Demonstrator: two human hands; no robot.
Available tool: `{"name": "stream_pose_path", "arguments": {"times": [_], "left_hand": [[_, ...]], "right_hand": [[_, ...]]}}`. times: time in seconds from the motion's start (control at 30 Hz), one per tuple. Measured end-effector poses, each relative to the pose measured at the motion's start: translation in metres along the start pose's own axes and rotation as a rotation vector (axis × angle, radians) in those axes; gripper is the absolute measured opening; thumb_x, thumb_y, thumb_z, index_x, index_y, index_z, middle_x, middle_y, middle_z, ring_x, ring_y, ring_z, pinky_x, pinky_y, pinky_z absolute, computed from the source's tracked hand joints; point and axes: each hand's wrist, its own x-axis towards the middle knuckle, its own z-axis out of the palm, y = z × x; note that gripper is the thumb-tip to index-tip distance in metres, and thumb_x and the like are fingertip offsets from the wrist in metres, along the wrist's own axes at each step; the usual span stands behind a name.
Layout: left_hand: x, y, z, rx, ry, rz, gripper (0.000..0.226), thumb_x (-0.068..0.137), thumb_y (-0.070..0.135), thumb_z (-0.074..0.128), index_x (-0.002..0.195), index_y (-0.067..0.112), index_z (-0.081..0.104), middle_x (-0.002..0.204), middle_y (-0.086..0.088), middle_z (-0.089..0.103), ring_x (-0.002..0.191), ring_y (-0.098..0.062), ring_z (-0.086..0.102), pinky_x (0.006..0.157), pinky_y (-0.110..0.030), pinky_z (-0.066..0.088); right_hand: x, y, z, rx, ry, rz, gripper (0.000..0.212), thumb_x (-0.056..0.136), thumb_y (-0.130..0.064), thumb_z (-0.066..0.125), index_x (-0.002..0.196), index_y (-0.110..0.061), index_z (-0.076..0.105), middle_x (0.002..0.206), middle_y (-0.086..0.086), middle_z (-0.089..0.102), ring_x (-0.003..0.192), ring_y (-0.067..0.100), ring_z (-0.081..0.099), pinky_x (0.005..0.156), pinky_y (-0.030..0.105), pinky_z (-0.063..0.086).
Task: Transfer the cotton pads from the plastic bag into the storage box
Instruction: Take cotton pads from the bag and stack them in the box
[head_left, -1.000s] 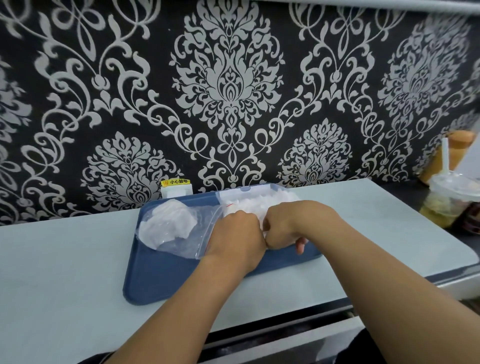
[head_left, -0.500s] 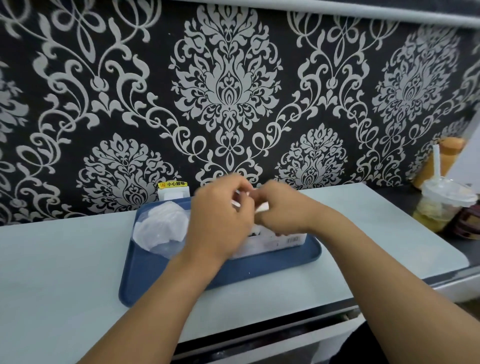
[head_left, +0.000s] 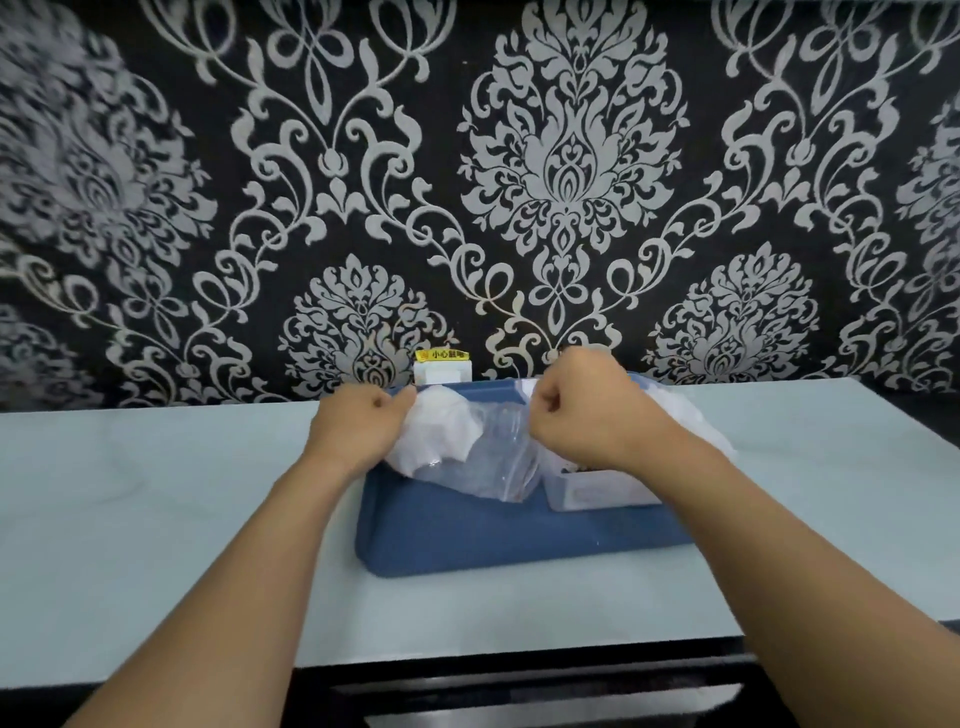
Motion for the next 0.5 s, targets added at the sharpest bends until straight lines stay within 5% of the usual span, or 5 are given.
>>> {"name": "stream_pose_path", "arguments": {"times": [0.07, 0.13, 0.2, 0.33, 0.5], "left_hand": [[-0.001, -0.005, -0.005, -0.018, -0.009, 0.018, 0.048, 0.095, 0.043, 0.059, 0.063, 0.007, 0.059, 0.065, -0.011, 0.055, 0.064, -0.022, 0.05, 0.06, -0.032, 0.036], [-0.001, -0.009, -0.008, -0.021, -0.023, 0.028, 0.049, 0.094, 0.04, 0.061, 0.067, -0.001, 0.062, 0.069, -0.018, 0.06, 0.064, -0.02, 0.051, 0.061, -0.031, 0.038], [-0.001, -0.01, -0.009, -0.034, -0.044, 0.022, 0.046, 0.094, 0.037, 0.063, 0.075, -0.005, 0.066, 0.07, -0.016, 0.063, 0.066, -0.02, 0.052, 0.061, -0.03, 0.039], [-0.002, -0.008, -0.007, -0.084, -0.076, -0.002, 0.03, 0.094, 0.025, 0.065, 0.074, 0.004, 0.071, 0.069, -0.001, 0.064, 0.066, -0.016, 0.054, 0.059, -0.025, 0.04], [0.0, -0.01, -0.003, 0.014, -0.052, -0.023, 0.034, 0.092, 0.025, 0.062, 0.063, 0.006, 0.062, 0.062, 0.0, 0.057, 0.062, -0.02, 0.051, 0.056, -0.026, 0.037]], "right_hand": [[-0.001, 0.006, 0.0, -0.069, -0.145, 0.005, 0.023, 0.072, -0.004, 0.057, 0.049, -0.001, 0.056, 0.053, 0.019, 0.051, 0.048, 0.024, 0.045, 0.048, 0.031, 0.048], [-0.005, 0.007, 0.002, -0.076, -0.273, 0.005, 0.011, 0.072, -0.006, 0.065, 0.064, -0.003, 0.072, 0.062, 0.009, 0.069, 0.057, 0.017, 0.064, 0.058, 0.031, 0.057], [-0.005, 0.003, 0.003, -0.046, -0.281, -0.001, 0.005, 0.07, -0.008, 0.075, 0.073, -0.011, 0.078, 0.061, -0.002, 0.07, 0.054, 0.006, 0.061, 0.056, 0.024, 0.052], [0.0, -0.007, 0.008, -0.008, -0.209, -0.025, 0.014, 0.072, -0.024, 0.087, 0.07, -0.015, 0.076, 0.054, -0.008, 0.062, 0.051, 0.004, 0.052, 0.055, 0.019, 0.044], [-0.002, 0.001, 0.004, -0.086, -0.126, 0.014, 0.019, 0.073, -0.013, 0.063, 0.059, -0.001, 0.062, 0.056, 0.011, 0.061, 0.051, 0.016, 0.049, 0.057, 0.029, 0.05]]}}
